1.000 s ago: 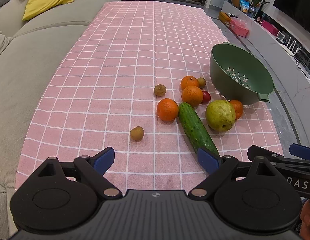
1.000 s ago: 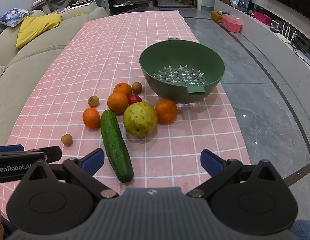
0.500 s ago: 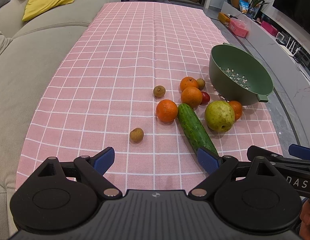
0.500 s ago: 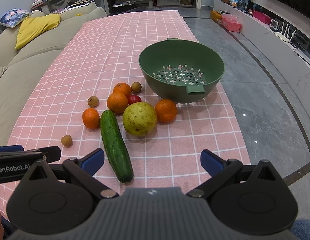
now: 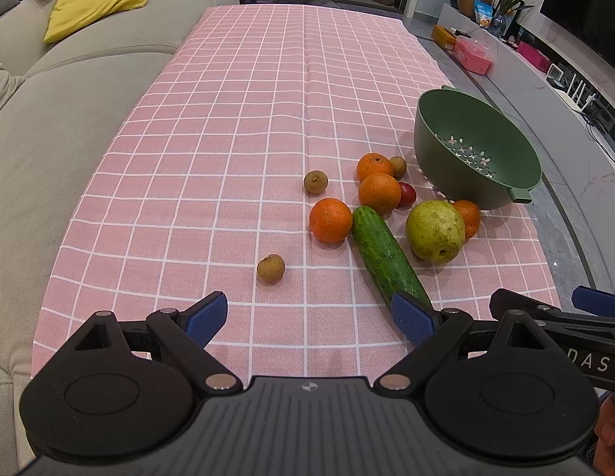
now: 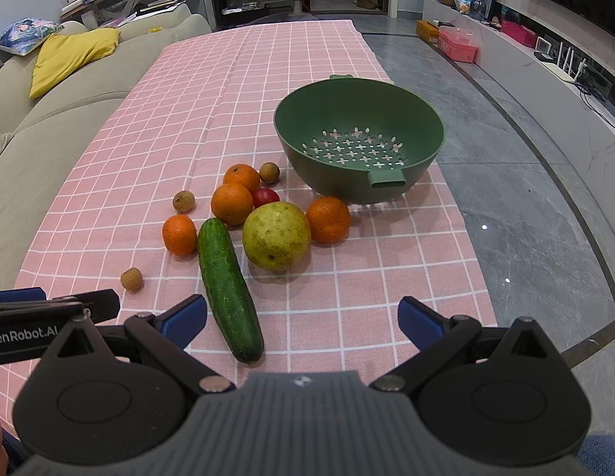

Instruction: Organize fruits

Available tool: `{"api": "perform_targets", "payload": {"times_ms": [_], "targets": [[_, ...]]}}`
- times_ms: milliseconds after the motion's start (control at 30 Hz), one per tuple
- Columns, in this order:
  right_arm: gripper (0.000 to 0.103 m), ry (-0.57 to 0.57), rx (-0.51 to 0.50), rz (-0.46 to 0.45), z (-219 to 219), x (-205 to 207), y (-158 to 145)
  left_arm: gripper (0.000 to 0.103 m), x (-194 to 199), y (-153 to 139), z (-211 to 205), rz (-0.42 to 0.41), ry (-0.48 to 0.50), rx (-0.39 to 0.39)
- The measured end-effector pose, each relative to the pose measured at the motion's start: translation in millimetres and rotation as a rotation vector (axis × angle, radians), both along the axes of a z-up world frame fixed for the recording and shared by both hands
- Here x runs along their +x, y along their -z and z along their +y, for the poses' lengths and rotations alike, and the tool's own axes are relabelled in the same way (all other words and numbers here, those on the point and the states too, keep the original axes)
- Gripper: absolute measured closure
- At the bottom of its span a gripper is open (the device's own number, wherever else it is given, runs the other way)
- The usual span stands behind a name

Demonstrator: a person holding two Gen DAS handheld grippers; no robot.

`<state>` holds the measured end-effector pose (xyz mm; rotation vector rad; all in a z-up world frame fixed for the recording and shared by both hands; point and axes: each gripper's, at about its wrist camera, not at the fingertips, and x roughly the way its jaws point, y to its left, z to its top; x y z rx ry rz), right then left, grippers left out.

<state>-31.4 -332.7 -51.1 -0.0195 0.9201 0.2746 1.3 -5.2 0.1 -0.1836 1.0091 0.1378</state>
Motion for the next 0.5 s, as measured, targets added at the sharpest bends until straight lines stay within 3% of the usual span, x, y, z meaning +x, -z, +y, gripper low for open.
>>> {"api": "perform_targets", "payload": {"times_ms": [500], "targets": [[0.005,0.000,0.001,0.000,0.0,0.4,0.6,0.000,-0.3,0.2,0.0,-0.001,-0.001,0.000]]}}
